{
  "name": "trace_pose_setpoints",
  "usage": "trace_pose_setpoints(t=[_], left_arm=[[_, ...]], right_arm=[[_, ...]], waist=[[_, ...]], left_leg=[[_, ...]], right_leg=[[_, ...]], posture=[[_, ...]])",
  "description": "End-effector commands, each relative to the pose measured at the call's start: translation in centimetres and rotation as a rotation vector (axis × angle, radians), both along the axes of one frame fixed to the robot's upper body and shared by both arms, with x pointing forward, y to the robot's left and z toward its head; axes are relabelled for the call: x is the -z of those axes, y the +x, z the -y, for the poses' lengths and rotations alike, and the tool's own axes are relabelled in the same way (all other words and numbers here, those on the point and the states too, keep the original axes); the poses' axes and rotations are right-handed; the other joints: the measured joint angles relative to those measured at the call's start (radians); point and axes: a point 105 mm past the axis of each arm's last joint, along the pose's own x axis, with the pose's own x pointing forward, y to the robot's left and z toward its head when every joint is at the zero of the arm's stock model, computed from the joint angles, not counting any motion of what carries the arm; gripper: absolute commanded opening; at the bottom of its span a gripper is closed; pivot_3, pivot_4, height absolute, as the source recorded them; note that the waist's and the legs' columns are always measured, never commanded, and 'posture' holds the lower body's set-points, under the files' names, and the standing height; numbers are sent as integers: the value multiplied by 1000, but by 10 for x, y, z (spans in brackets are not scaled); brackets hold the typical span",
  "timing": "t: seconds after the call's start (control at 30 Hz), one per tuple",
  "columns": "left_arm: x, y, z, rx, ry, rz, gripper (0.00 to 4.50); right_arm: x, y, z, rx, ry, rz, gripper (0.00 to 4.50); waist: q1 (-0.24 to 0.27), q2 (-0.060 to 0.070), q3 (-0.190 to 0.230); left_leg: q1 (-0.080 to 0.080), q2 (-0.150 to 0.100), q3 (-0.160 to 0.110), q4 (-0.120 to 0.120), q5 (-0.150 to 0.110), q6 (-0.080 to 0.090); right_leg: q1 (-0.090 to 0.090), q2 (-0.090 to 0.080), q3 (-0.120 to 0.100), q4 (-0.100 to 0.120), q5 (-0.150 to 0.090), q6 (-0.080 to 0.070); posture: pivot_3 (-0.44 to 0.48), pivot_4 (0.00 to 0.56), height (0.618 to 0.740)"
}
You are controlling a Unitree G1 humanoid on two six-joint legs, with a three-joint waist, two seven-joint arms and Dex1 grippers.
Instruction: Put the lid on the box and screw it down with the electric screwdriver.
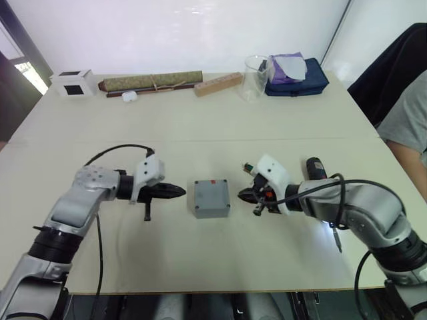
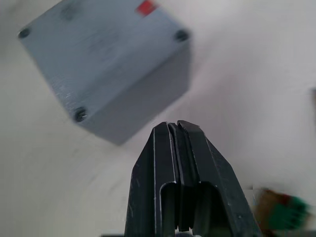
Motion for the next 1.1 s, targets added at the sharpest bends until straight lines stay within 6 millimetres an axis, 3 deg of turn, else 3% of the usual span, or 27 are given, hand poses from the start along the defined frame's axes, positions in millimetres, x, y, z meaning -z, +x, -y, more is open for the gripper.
trace_pose_setpoints(t=[0.03,0.23,0.47,0.63,0.87,0.97,1.1], left_arm=[[-4,0,9,37,-10,27,0],[-5,7,19,55,-16,43,0],[2,20,31,56,-24,57,0],[5,31,17,8,17,81,0],[8,11,-3,57,74,52,0],[5,-5,-4,108,74,14,0],[5,-12,7,126,51,4,0]], right_arm=[[-9,-5,-15,-76,10,68,35],[-6,-3,-18,-78,16,63,35],[-5,-15,-23,-115,16,27,35],[-7,-24,-17,-163,-56,52,35],[-26,3,15,-44,-118,179,35],[-27,22,29,24,-133,210,35],[-23,40,28,46,-118,233,35]], waist=[[0,0,0],[0,0,0],[1,0,0],[-3,0,0],[-2,0,0],[-2,0,0],[0,0,0]], left_leg=[[0,0,0,0,0,0],[0,0,0,1,0,0],[0,0,0,1,0,0],[0,0,-1,1,0,0],[1,0,-1,1,0,0],[1,0,-1,1,0,0],[1,0,0,2,0,0]], right_leg=[[0,0,0,0,0,0],[0,0,0,1,0,0],[0,0,0,1,0,0],[0,0,0,2,0,0],[0,0,-1,2,0,0],[0,0,-1,2,0,0],[1,0,-1,2,0,0]], posture=[[0,150,736],[0,150,736],[0,150,736],[0,150,736],[0,150,736],[0,150,736],[0,150,736]])
